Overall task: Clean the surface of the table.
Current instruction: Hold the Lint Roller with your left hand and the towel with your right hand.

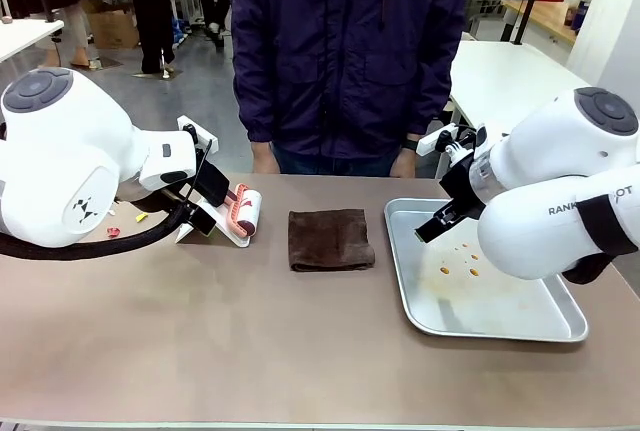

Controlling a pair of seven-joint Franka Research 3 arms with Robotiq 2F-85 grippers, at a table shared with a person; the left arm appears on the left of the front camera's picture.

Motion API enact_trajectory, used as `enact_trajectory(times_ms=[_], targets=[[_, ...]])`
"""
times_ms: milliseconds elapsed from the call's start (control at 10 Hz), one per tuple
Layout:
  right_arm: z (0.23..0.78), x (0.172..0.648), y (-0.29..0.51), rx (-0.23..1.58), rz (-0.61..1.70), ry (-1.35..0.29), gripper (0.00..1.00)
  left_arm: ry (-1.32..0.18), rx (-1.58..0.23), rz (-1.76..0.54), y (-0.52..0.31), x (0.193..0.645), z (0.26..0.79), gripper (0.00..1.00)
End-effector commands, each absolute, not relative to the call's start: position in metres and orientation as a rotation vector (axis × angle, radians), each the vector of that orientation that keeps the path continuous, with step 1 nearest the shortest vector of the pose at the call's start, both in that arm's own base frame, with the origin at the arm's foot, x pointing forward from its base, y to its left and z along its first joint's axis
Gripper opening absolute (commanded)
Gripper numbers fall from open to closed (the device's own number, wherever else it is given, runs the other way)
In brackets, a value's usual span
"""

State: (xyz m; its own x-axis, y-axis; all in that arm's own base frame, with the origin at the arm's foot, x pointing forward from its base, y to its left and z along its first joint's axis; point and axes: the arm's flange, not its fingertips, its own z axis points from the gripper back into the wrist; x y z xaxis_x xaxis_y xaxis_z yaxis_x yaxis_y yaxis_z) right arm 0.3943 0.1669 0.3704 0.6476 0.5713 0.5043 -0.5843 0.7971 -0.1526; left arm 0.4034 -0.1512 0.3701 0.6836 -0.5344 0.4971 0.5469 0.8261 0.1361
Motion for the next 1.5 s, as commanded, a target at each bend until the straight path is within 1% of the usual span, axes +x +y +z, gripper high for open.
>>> enact_trajectory(times_ms=[0,300,400,500,600,700,800,900,1000,1100,1200,1300,1400], targets=[[0.371,0.394,0.167,0.025,0.656,-0.565,1.00,-0.550,-0.024,-0.607,-0.151,0.403,0.370,1.00],[0.370,0.394,0.167,0.025,0.657,-0.565,1.00,-0.550,-0.024,-0.606,-0.151,0.403,0.370,1.00],[0.371,0.392,0.165,0.065,0.682,-0.545,1.00,-0.519,-0.106,-0.632,-0.144,0.403,0.371,1.00],[0.374,0.387,0.162,0.121,0.692,-0.505,1.00,-0.372,-0.151,-0.678,-0.136,0.401,0.372,1.00],[0.379,0.380,0.152,0.190,0.710,-0.510,1.00,-0.284,-0.236,-0.700,-0.122,0.397,0.378,1.00],[0.386,0.374,0.141,0.213,0.701,-0.459,1.00,-0.213,-0.261,-0.674,-0.108,0.396,0.388,1.00],[0.393,0.363,0.128,0.269,0.740,-0.343,1.00,-0.189,-0.295,-0.603,-0.093,0.391,0.401,1.00],[0.404,0.355,0.119,0.331,0.686,-0.312,1.00,-0.174,-0.350,-0.563,-0.079,0.389,0.411,1.00],[0.415,0.345,0.108,0.414,0.627,-0.317,1.00,-0.185,-0.423,-0.515,-0.068,0.385,0.423,1.00],[0.423,0.341,0.097,0.495,0.504,-0.322,1.00,-0.193,-0.577,-0.496,-0.049,0.384,0.434,1.00],[0.428,0.335,0.079,0.661,0.407,-0.308,1.00,-0.185,-0.788,-0.474,-0.016,0.388,0.441,1.00],[0.429,0.330,0.059,0.794,0.337,-0.290,1.00,-0.195,-0.950,-0.433,0.020,0.391,0.442,1.00],[0.427,0.324,0.038,0.890,0.266,-0.280,1.00,-0.221,-1.080,-0.387,0.054,0.393,0.443,1.00]])
